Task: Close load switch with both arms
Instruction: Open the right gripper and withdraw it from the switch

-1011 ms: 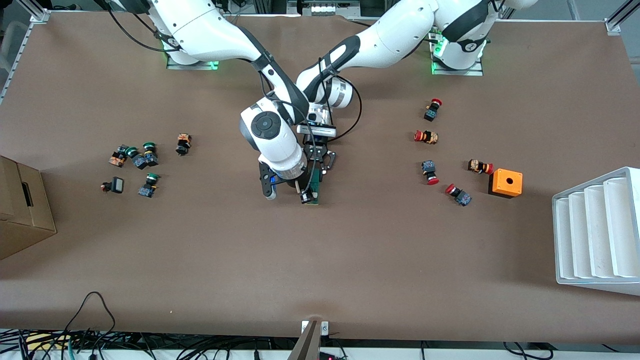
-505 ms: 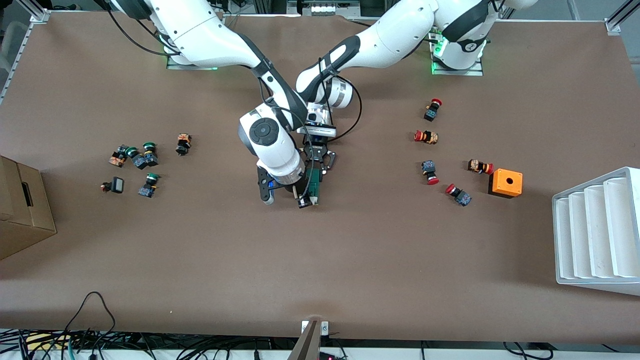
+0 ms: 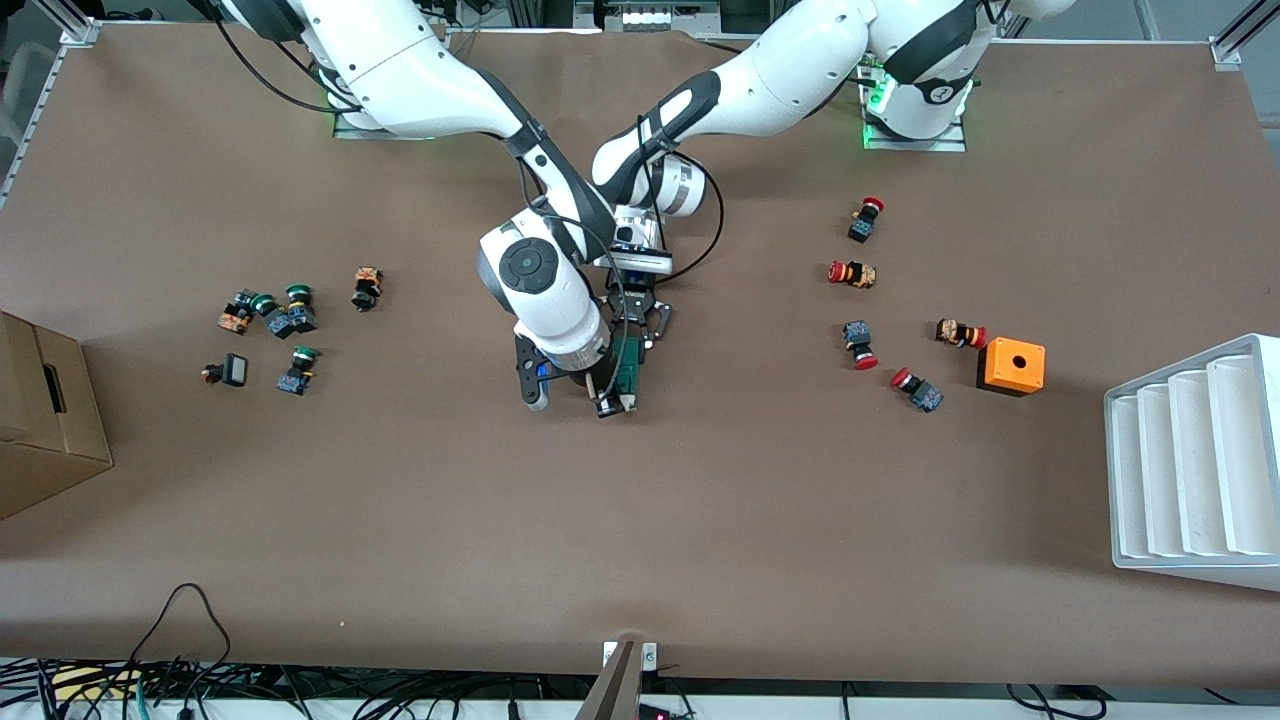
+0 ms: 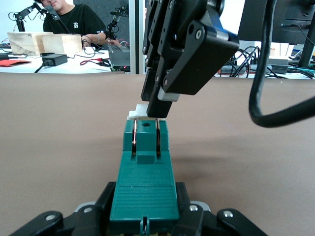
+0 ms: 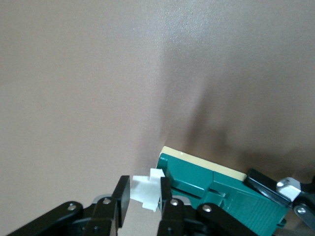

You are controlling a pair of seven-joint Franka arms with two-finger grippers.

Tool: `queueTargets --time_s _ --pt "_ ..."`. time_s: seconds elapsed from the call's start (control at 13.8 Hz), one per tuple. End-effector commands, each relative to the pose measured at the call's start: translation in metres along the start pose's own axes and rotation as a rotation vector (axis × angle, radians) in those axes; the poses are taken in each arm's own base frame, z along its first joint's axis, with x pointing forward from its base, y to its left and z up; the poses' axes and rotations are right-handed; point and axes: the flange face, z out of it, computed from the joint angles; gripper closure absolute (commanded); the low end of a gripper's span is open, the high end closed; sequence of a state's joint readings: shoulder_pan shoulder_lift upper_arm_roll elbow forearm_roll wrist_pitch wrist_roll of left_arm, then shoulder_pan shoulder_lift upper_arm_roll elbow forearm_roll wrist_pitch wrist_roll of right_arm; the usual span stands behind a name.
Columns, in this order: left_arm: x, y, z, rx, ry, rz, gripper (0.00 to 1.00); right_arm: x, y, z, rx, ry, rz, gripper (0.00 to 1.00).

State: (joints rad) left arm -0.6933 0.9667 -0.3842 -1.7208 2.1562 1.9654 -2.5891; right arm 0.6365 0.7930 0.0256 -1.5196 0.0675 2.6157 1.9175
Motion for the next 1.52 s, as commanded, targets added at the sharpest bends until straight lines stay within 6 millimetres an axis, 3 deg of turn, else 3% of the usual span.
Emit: queueTargets --time_s 0.0,0.07,0.14,0.36,0.51,0.65,0.72,1.08,1.44 --pt "-0.010 0.000 0.011 -0.017 -0.003 -0.013 0.46 0.020 -0.017 -0.017 -0.006 0.020 -0.010 0.20" --pt "-0.009 0.001 0.011 -0.018 -0.003 -0.014 0.46 0.029 -0.026 -0.034 -0.008 0.021 -0.023 0.07" --pt "-0.009 0.000 0.011 -0.017 -0.003 -0.014 0.46 0.049 -0.036 -0.053 -0.014 0.028 -0.033 0.01" --pt "-0.009 0.000 0.011 -0.017 -0.004 -0.013 0.43 0.095 -0.056 -0.117 -0.074 0.033 -0.170 0.01" --pt "-0.005 0.000 0.013 -0.019 0.000 -0.013 0.37 0.119 -0.053 -0.157 -0.109 0.034 -0.337 0.01" --pt "0.001 -0.001 0.015 -0.024 0.009 -0.012 0.05 0.154 -0.050 -0.196 -0.141 0.038 -0.417 0.01" --pt "0.003 0.000 0.014 -0.025 0.010 -0.014 0.00 0.170 -0.049 -0.216 -0.171 0.035 -0.472 0.01" --pt "0.019 0.006 0.011 -0.027 0.005 -0.040 0.00 0.247 -0.032 -0.306 -0.269 -0.010 -0.739 0.01" --pt "0.045 0.037 -0.026 -0.003 -0.062 -0.112 0.00 0.305 -0.011 -0.370 -0.302 -0.068 -1.002 0.01"
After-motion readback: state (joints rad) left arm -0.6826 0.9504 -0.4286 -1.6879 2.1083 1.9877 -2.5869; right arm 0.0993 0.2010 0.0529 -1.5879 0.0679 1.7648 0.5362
